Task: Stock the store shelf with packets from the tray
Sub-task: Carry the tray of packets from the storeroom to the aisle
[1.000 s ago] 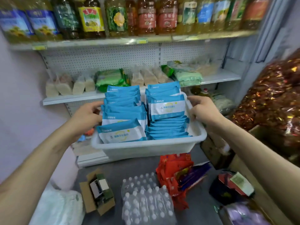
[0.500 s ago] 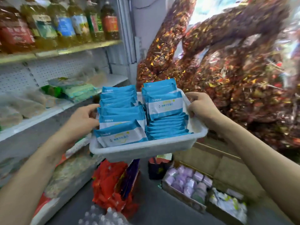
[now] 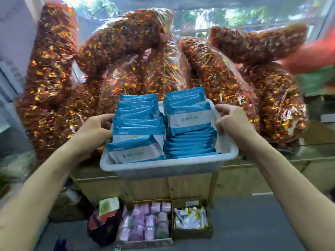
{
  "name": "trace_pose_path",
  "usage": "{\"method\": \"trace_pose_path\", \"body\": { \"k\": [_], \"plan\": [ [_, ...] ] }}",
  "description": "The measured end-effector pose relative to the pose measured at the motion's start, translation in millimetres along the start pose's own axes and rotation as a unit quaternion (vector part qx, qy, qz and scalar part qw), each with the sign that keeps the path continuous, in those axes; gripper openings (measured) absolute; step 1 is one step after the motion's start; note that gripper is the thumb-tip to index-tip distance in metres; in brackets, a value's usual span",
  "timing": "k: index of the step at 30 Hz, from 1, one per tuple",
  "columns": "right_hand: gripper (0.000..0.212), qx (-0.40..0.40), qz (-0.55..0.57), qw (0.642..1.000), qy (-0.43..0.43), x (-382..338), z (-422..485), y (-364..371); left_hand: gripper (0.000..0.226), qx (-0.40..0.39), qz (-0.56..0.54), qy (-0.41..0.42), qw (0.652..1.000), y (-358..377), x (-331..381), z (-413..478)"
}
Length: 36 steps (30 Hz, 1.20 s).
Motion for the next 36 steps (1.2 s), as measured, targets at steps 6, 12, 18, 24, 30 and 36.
{"method": "trace_pose_path", "body": {
  "k": [6, 12, 18, 24, 30, 36],
  "plan": [
    [0.078, 0.149, -0.024, 0.987, 0.057, 55, 17, -109, 0.059, -0.121, -0.055, 0.055, 0.99, 129, 35, 123],
    [0.087, 0.305, -0.034, 0.944, 0.123, 108, 5, -189, 0.062, -0.284, -0.115, 0.116, 0.945, 274, 83, 212],
    [0.083, 0.448, -0.04, 0.876, 0.174, 131, -25, -241, 0.058, -0.411, -0.147, 0.177, 0.882, 394, 157, 265],
    [0.075, 0.57, -0.045, 0.793, 0.211, 132, -73, -272, 0.088, -0.51, -0.148, 0.25, 0.809, 516, 232, 279],
    [0.086, 0.646, -0.058, 0.714, 0.262, 147, -126, -325, 0.068, -0.572, -0.143, 0.312, 0.745, 629, 308, 242],
    [0.086, 0.678, -0.061, 0.676, 0.281, 185, -162, -413, 0.059, -0.618, -0.167, 0.319, 0.699, 727, 383, 195]
  ]
}}
Point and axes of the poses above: each hand's wrist, its own z-axis towards the middle knuckle, its own y-axis out of the palm, x = y × z, the point moved 2 cm from there along z, towards the middle knuckle, and after that the axes turned 3 degrees about y, right-handed, at the moved point
